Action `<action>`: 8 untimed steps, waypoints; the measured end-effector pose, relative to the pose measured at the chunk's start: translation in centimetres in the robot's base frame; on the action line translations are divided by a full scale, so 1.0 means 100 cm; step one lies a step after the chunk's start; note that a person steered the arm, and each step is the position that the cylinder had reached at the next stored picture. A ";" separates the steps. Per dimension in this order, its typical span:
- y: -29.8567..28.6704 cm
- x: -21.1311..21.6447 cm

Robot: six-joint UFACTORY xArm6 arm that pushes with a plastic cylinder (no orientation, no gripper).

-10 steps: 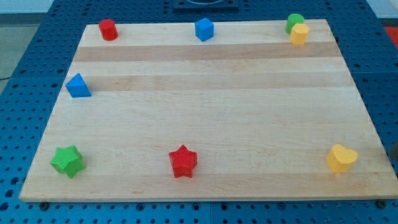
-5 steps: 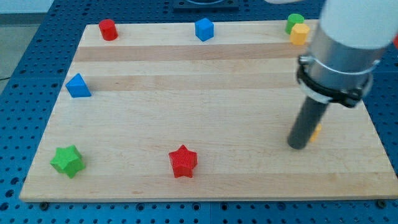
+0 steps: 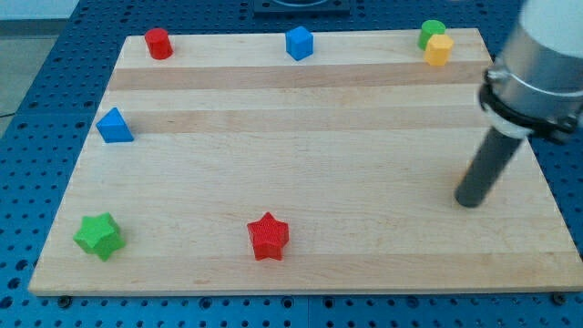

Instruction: Form a diagonal line with the green and yellow blocks at the top right of the board

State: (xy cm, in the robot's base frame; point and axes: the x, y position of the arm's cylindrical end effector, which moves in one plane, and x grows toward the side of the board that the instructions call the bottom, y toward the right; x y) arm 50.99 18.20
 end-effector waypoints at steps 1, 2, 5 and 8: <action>-0.009 -0.026; -0.005 -0.001; 0.019 -0.014; 0.039 -0.024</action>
State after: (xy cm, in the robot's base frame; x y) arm 48.57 22.10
